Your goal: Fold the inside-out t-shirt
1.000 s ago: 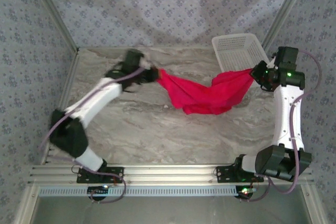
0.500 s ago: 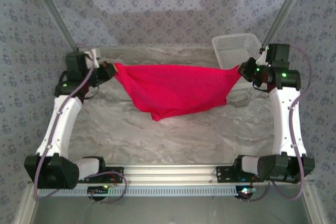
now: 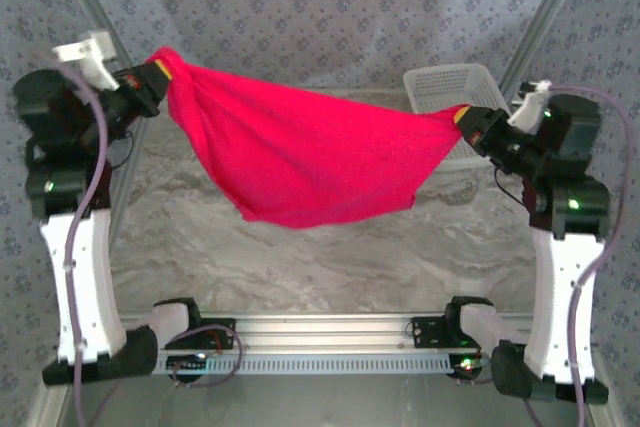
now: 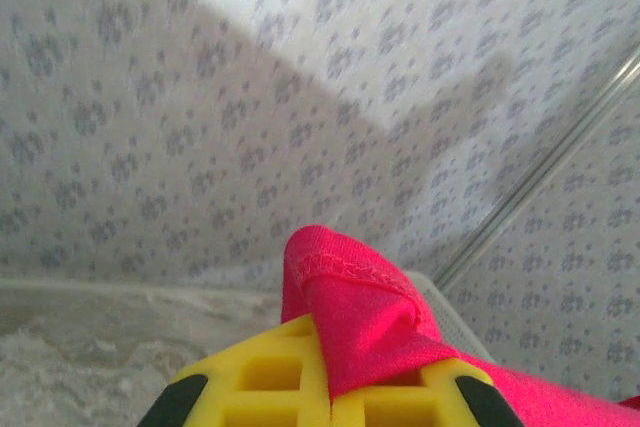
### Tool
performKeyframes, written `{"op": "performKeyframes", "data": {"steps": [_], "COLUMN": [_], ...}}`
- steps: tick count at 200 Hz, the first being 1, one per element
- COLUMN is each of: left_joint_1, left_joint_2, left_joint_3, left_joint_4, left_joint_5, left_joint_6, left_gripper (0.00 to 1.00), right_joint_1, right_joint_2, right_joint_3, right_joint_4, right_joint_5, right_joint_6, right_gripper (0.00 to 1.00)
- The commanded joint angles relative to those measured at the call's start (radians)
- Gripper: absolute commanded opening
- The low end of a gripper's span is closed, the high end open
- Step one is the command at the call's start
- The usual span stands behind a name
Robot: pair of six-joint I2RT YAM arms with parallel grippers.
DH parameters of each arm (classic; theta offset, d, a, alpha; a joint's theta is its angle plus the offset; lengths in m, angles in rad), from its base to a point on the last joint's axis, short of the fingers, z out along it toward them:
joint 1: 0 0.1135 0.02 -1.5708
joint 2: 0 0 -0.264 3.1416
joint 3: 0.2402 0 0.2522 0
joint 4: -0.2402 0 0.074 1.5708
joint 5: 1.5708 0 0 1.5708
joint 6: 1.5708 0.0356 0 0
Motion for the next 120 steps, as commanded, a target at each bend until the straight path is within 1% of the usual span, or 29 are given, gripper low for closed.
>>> {"op": "performKeyframes", "data": {"steps": [1,14,28,32,45,53,57,62,69,76,84,88,101,110,120], "left_joint_1": [-0.034,-0.063,-0.091,-0.095,-0.113,-0.123,-0.128,-0.133,-0.141,-0.15,-0.167,-0.177,-0.216,-0.256,-0.309], "left_joint_2": [0.198,0.335,0.493,0.535,0.633,0.665,0.671,0.672,0.661,0.636,0.598,0.574,0.483,0.408,0.333], "left_joint_3": [-0.136,-0.156,-0.113,-0.092,-0.03,0.001,0.011,0.022,0.024,0.009,-0.022,-0.043,-0.149,-0.245,-0.354], "left_joint_4": [0.031,0.028,-0.009,-0.023,-0.048,-0.069,-0.082,-0.1,-0.124,-0.139,-0.161,-0.169,-0.171,-0.152,-0.139], "left_joint_5": [0.003,-0.014,-0.057,-0.076,-0.142,-0.202,-0.233,-0.266,-0.299,-0.329,-0.365,-0.377,-0.389,-0.38,-0.379], "left_joint_6": [0.013,0.035,0.055,0.059,0.065,0.072,0.075,0.078,0.08,0.085,0.094,0.099,0.099,0.097,0.093], "left_gripper": [0.02,0.02,0.06,0.08,0.26,0.4,0.44,0.49,0.51,0.52,0.52,0.52,0.5,0.5,0.5], "right_joint_1": [0.052,0.091,0.131,0.14,0.159,0.168,0.171,0.175,0.179,0.183,0.185,0.186,0.192,0.2,0.207], "right_joint_2": [0.118,0.208,0.329,0.367,0.485,0.545,0.568,0.593,0.613,0.618,0.608,0.598,0.561,0.539,0.522], "right_joint_3": [-0.123,-0.168,-0.182,-0.176,-0.136,-0.1,-0.08,-0.059,-0.041,-0.04,-0.059,-0.077,-0.145,-0.196,-0.247], "right_joint_4": [0.112,0.154,0.193,0.198,0.195,0.166,0.151,0.128,0.095,0.072,0.062,0.061,0.067,0.07,0.076], "right_joint_5": [0.102,0.159,0.202,0.21,0.207,0.2,0.202,0.203,0.208,0.22,0.234,0.241,0.27,0.291,0.308], "right_joint_6": [0.027,0.034,0.039,0.04,0.029,-0.001,-0.012,-0.027,-0.05,-0.065,-0.066,-0.101,-0.131,-0.153,-0.174], "right_gripper": [0.0,0.0,0.0,0.0,0.07,0.17,0.28,0.4,0.5,0.54,0.55,0.55,0.54,0.5,0.39]}}
